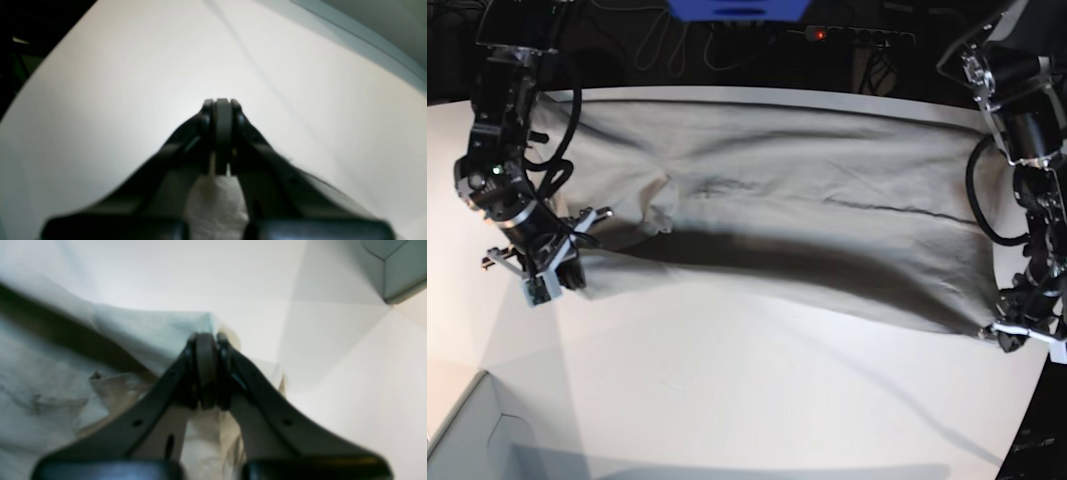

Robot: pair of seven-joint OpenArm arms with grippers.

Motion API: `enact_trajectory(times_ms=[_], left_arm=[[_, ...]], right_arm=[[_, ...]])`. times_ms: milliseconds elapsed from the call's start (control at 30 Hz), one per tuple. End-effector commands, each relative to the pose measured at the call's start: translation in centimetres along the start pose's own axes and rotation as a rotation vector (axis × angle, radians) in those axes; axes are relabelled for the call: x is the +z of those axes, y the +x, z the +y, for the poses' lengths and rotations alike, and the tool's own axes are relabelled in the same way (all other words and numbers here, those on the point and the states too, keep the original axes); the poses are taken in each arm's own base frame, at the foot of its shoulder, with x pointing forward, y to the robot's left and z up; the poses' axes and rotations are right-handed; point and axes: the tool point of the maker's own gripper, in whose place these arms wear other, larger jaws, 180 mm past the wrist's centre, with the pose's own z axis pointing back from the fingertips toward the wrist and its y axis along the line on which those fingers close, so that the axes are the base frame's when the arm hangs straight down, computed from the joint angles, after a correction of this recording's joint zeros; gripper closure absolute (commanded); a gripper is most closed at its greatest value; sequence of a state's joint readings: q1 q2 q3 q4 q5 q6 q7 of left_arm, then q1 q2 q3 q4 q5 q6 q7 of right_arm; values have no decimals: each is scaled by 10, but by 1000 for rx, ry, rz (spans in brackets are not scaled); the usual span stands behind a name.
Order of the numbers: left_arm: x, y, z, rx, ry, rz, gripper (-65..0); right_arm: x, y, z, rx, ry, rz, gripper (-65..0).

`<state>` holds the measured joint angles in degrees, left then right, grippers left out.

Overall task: Layout the t-shirt on the table in an organized manner, then fold the t-shirt properly
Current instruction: 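Fold the shirt hem over toward the arm bases with both grippers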

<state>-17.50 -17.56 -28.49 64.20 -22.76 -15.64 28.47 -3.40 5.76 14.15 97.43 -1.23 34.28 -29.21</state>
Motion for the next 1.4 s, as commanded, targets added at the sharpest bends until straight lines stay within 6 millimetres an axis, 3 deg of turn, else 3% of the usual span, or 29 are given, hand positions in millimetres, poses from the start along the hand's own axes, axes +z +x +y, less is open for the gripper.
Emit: enact_trajectory(times_ms=[0,267,567,667,867,1067,1167,1367], left_arm=[[4,19,-2,-9,-7,-58,0],[23,-12,7,-44,5,-14,0],[41,-39,19,-68,28,31,0],[49,-35,39,-36,75,11,0],[59,-50,54,7,114,24,0],[63,-60,59,11,125,46,0],[63,-60,60,12,126,46,0],[65,-62,60,6,128,50,0]], right_arm=[[6,16,0,8,-3,-62,0],[39,13,20,32,0,-73,0],[49,-34,45,-26,44,36,0],[52,-40,46,-25,48,50,0],[52,-53,50,-35,59,85,0],[59,-68,61,-35,95,117,0],[71,-60,76,0,157,75,0],[75,-74,81,-18,172,98,0]])
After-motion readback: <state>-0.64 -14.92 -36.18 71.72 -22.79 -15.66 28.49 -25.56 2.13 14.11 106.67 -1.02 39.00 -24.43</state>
